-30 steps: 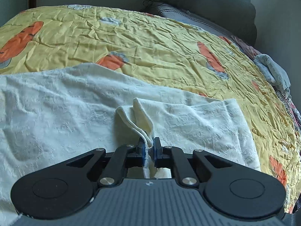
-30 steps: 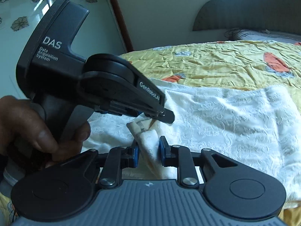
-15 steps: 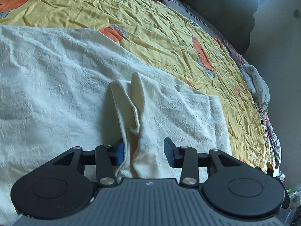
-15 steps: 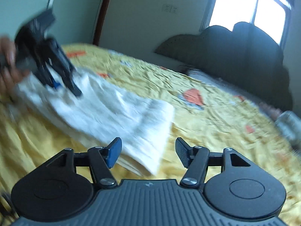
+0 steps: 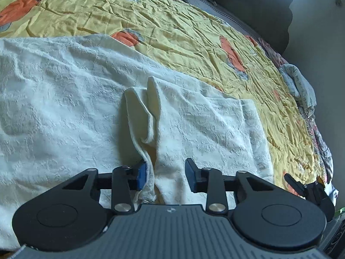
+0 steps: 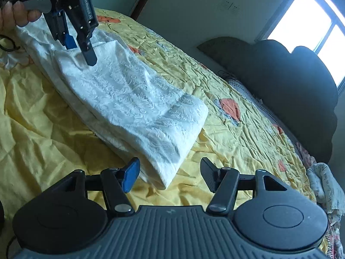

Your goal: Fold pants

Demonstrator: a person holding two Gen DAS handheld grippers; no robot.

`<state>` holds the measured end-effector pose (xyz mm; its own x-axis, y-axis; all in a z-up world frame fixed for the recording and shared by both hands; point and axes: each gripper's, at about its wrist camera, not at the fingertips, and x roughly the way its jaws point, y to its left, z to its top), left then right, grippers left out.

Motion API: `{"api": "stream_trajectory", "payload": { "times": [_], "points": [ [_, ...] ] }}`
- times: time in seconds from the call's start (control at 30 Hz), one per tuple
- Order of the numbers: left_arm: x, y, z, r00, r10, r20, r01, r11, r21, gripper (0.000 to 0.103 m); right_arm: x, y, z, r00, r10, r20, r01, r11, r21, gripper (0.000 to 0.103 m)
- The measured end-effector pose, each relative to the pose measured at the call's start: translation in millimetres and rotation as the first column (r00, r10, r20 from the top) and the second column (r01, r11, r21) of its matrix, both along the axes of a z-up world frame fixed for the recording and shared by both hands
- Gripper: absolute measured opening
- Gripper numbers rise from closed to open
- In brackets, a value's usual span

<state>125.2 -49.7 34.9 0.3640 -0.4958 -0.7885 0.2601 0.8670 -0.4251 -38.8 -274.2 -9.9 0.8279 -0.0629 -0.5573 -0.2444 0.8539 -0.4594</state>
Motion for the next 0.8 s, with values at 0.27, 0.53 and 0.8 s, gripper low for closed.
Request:
{"api": "stream_trajectory", "payload": {
  "times": [0.27,0.53,0.8],
  "points": [
    [-2,3,-1,0.999,-0.015,0.038,0.014,0.999,0.043,0.014,5,-2,3,1.0,-0.029,-0.001,0.029,0.999,0.024,0.053],
    [-7,-3,3,0.994,-0.031,0.106,0.021,0.995,0.102,0.01,14,4,0,0.999,0.023,-0.026,-0.023,1.0,-0.005,0.014],
    [-11,4,-2,0.989,-0.036,0.142,0.013,0.987,0.159,0.01,-4,6,-12,0.999,0.028,-0.029,-0.029,0.999,-0.042,0.013]
  ]
}}
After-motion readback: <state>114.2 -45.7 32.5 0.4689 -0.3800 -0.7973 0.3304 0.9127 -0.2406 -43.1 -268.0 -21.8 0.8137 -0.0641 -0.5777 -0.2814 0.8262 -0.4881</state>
